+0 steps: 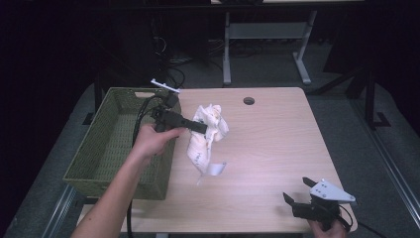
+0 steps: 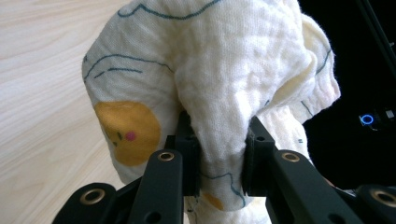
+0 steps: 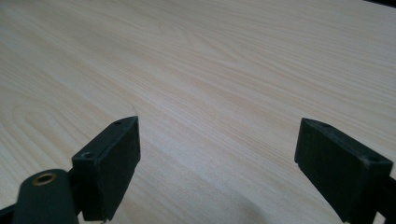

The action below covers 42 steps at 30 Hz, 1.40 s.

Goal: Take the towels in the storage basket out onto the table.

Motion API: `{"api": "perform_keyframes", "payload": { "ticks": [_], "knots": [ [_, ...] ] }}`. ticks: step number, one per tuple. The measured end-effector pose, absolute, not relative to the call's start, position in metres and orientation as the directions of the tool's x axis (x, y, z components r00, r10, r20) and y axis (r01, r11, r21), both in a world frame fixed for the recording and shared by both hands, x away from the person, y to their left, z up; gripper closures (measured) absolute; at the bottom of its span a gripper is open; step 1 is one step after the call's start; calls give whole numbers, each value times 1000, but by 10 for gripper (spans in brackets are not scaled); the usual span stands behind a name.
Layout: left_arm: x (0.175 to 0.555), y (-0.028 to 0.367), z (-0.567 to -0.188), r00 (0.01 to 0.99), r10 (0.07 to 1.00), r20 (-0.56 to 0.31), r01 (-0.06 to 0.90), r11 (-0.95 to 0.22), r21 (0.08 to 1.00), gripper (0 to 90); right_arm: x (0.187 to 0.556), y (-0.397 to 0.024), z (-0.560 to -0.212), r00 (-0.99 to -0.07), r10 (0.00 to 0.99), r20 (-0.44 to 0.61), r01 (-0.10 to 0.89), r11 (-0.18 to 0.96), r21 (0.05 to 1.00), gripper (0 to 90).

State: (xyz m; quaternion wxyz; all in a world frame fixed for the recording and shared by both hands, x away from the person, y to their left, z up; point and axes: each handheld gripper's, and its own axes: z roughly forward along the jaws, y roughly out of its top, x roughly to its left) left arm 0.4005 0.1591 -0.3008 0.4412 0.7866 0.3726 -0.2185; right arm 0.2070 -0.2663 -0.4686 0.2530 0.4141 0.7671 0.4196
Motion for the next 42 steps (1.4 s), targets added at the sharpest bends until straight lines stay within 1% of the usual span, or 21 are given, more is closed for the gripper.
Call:
{"api": "perform_keyframes", "payload": {
  "ticks": [10,20,33,37,42],
  "knots": [
    [402,129,-311,641,375,-670,765,-377,522,725,207,-267,-468,-529,848,-36,423,301,855,138],
    [406,107,-316,642,362,-675,763,-387,518,721,207,-268,-468,-528,848,-32,420,294,859,138],
    [413,72,-348,618,465,-633,786,-377,490,713,207,-269,-467,-529,848,-28,416,288,862,138],
    [414,63,-361,610,471,-637,792,-379,478,711,207,-269,-467,-533,846,-27,416,290,862,138],
    [414,53,-373,623,518,-587,782,-394,482,710,207,-270,-467,-531,847,-26,415,287,863,138]
  ]
}}
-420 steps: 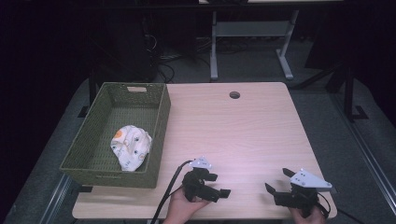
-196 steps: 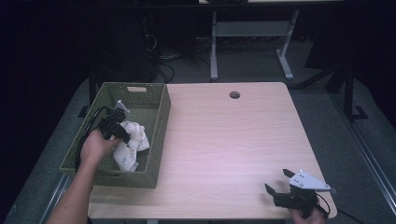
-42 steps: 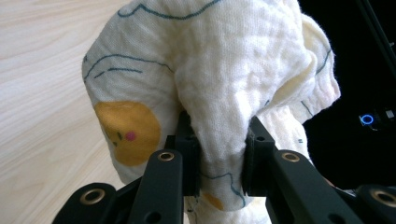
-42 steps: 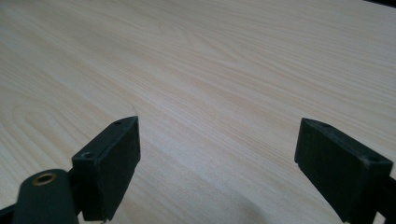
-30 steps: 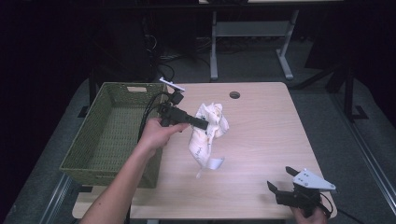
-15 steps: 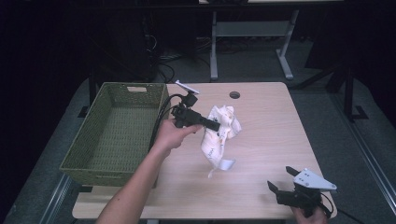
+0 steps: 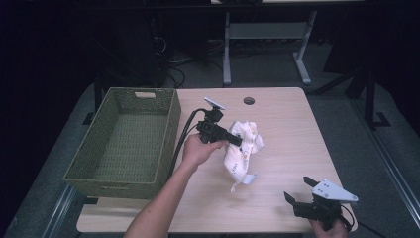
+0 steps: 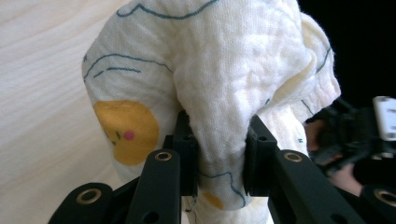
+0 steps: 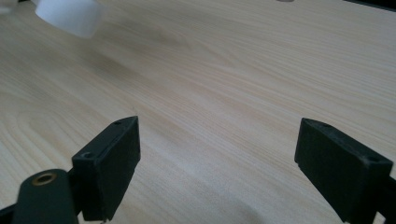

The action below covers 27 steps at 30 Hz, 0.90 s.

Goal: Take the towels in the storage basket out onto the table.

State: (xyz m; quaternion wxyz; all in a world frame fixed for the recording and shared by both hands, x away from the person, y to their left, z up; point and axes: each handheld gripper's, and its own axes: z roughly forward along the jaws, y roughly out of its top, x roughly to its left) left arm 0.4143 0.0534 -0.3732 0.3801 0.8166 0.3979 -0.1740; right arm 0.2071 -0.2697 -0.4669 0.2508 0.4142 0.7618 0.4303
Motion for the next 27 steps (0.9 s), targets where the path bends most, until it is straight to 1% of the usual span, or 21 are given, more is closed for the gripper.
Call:
{"api": "perform_keyframes", "payload": {
  "ticks": [4,7,10,15,19,22,24,27],
  "knots": [
    [413,43,-381,642,568,-514,764,-421,489,710,208,-270,-468,-533,846,-27,416,290,862,138],
    [411,36,-388,645,589,-486,760,-425,492,710,208,-269,-468,-534,845,-27,415,290,862,138],
    [410,32,-396,658,612,-439,746,-447,495,699,207,-270,-467,-533,846,-24,416,286,863,138],
    [407,29,-402,677,655,-335,717,-485,500,698,207,-270,-467,-534,845,-22,414,284,865,138],
    [407,26,-407,676,689,-262,708,-507,492,717,208,-269,-468,-538,842,-25,415,291,862,138],
    [405,23,-410,680,704,-206,690,-519,504,716,208,-270,-468,-537,843,-26,413,290,863,138],
    [404,21,-411,688,709,-155,672,-541,506,709,208,-270,-468,-539,842,-25,412,290,864,138],
    [402,17,-415,688,716,-116,663,-556,501,652,209,-269,-468,-539,842,-28,413,293,862,138]
  ]
}}
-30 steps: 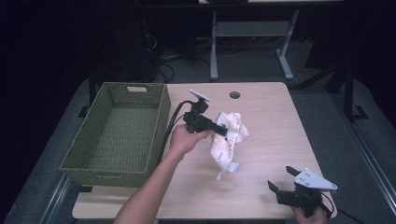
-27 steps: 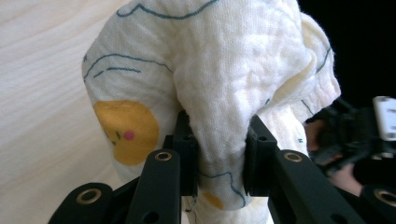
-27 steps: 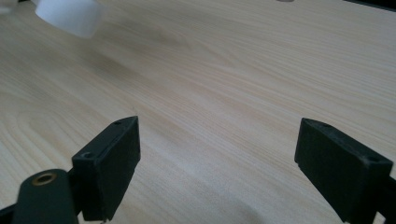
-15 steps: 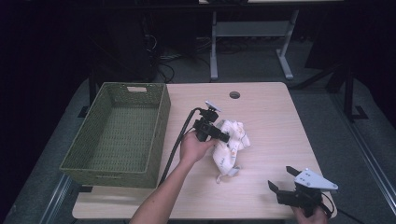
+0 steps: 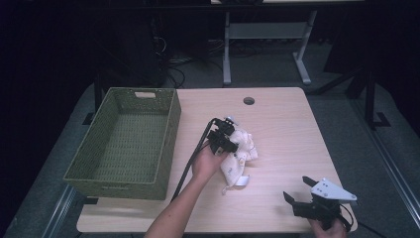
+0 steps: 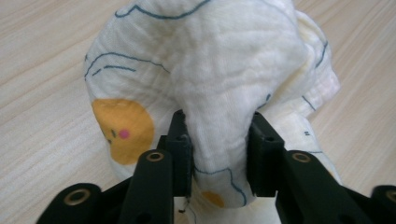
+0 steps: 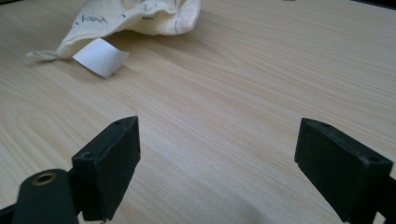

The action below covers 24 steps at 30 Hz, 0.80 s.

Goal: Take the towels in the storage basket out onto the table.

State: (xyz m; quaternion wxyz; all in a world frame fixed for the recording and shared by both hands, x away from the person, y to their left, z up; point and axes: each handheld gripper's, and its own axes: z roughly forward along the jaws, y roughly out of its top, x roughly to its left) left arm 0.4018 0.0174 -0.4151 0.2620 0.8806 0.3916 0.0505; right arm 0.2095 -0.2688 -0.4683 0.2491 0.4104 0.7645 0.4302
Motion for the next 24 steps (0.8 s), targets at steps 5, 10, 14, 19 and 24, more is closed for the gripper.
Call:
{"api": "perform_keyframes", "payload": {
  "ticks": [5,10,14,19,24],
  "knots": [
    [397,19,-415,679,725,-111,654,-531,539,535,211,-268,-469,-539,842,-29,412,294,862,138],
    [395,24,-409,678,725,-120,653,-519,552,492,209,-265,-468,-543,840,-24,415,293,861,138],
    [391,30,-406,677,725,-130,646,-500,577,446,210,-262,-468,-547,836,-31,413,303,859,138],
    [380,39,-403,687,710,-155,629,-475,616,441,212,-263,-469,-545,838,-32,422,307,853,138],
    [368,46,-397,705,694,-147,596,-467,653,403,212,-264,-469,-540,841,-36,425,309,851,138]
  ]
}}
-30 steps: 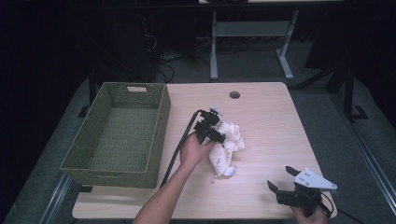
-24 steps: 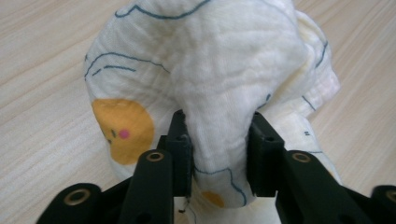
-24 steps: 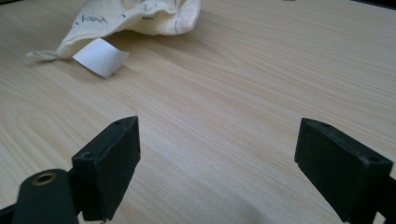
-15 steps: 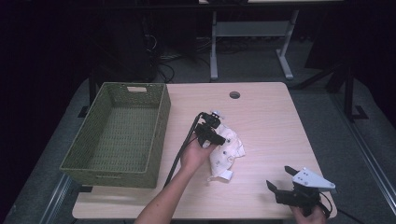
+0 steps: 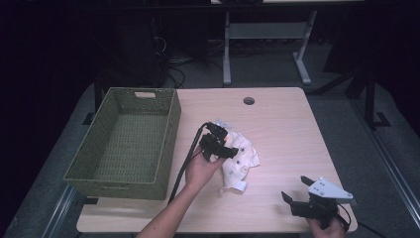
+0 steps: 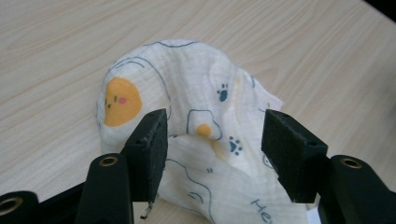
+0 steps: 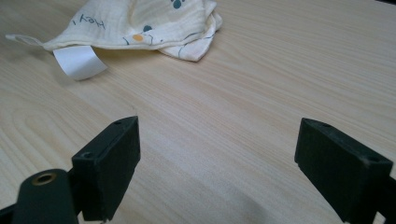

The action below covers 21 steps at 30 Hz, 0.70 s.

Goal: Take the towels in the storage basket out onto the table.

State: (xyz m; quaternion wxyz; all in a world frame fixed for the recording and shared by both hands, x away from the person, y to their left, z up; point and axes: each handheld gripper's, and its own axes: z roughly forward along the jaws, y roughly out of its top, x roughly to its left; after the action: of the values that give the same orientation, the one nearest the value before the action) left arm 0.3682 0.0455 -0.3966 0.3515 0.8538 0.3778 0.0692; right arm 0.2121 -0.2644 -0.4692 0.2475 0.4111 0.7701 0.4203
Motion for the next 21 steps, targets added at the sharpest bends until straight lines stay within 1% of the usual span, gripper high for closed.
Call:
{"api": "perform_keyframes", "payload": {
  "ticks": [1,3,6,11,21],
  "knots": [
    [366,47,-396,704,697,-137,588,-464,663,399,212,-265,-469,-539,841,-35,425,308,851,138],
    [363,50,-395,714,692,-106,568,-484,665,363,212,-264,-469,-539,841,-36,427,310,849,138],
    [358,54,-397,714,691,-112,569,-481,667,336,212,-264,-469,-542,840,-40,425,314,849,138],
    [350,64,-402,726,672,-149,564,-456,688,318,212,-264,-469,-538,842,-37,429,312,848,138],
    [335,73,-409,728,677,-112,547,-474,690,274,211,-264,-470,-534,845,-39,433,312,846,138]
  ]
}}
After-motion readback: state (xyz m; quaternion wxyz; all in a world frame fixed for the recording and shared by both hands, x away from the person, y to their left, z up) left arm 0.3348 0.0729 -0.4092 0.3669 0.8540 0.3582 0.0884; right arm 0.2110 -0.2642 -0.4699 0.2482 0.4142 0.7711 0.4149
